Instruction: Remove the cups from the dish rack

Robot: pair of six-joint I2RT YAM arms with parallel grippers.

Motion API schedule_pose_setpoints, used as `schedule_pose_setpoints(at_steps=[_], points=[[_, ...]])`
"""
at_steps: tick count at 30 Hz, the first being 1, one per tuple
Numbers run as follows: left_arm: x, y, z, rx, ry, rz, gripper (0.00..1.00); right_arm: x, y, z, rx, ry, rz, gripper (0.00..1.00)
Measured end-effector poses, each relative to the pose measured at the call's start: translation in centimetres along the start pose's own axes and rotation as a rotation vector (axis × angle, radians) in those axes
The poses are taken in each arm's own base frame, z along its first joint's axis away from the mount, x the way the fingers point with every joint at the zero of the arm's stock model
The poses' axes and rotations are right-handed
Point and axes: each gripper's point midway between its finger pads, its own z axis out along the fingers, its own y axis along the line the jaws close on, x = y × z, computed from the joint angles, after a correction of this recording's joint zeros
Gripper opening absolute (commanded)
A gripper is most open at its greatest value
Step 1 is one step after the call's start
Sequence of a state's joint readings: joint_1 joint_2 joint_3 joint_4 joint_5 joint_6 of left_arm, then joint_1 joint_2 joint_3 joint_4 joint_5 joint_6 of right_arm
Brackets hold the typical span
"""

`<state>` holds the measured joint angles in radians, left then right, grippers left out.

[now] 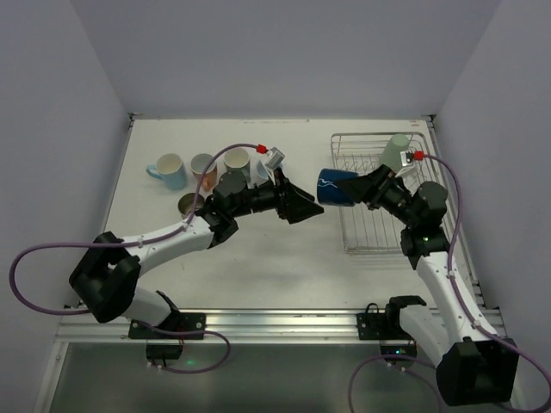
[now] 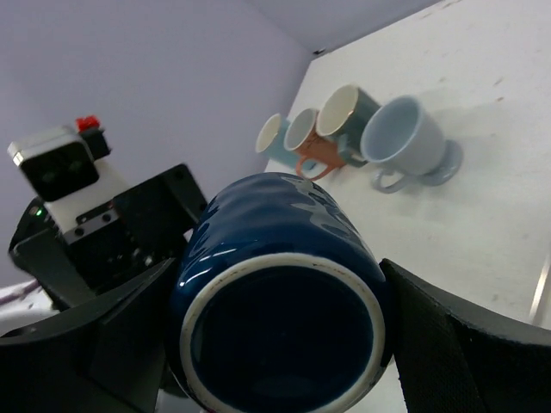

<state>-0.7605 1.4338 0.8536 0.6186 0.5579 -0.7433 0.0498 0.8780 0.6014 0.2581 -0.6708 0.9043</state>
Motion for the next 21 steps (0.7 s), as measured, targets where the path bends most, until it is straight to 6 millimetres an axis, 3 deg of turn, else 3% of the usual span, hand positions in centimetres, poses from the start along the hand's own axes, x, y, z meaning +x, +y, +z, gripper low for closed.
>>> schedule_pose_setpoints(at_steps=[5, 8, 10, 13, 14, 18, 21], points=[[-0.5, -0.9, 0.5, 0.055, -0.018, -0.005, 0.77, 2.2, 2.4, 0.5, -0.118, 0.079, 0.025, 0.17], [-0.7, -1.2, 0.5, 0.073, -0.022, -0.015, 0.56, 3.4, 2.7, 1.1, -0.154, 0.122, 0.055, 0.17], [-1.0, -1.6, 0.5, 0.089, -0.033, -0.012, 0.32, 4.1, 2.7, 1.6, -0.167, 0.146, 0.081, 0.19], [-1.1, -1.4, 0.3, 0.087, -0.036, -0.044, 0.05, 4.5, 3.4, 2.0, -0.218, 0.161, 0.097, 0.36], [-1.2, -1.9, 0.2, 0.106, -0.039, -0.054, 0.0, 4.5, 3.8, 2.0, -0.247, 0.169, 0.103, 0.56], [-2.1, -3.8, -1.0, 0.143, -0.072, -0.034, 0.0, 4.6, 5.8, 2.1, -0.348, 0.189, 0.113, 0.97], [-1.9, -3.8, -1.9, 0.09, -0.073, 0.003, 0.0, 5.2, 6.2, 2.2, -0.368, 0.203, 0.119, 0.99]])
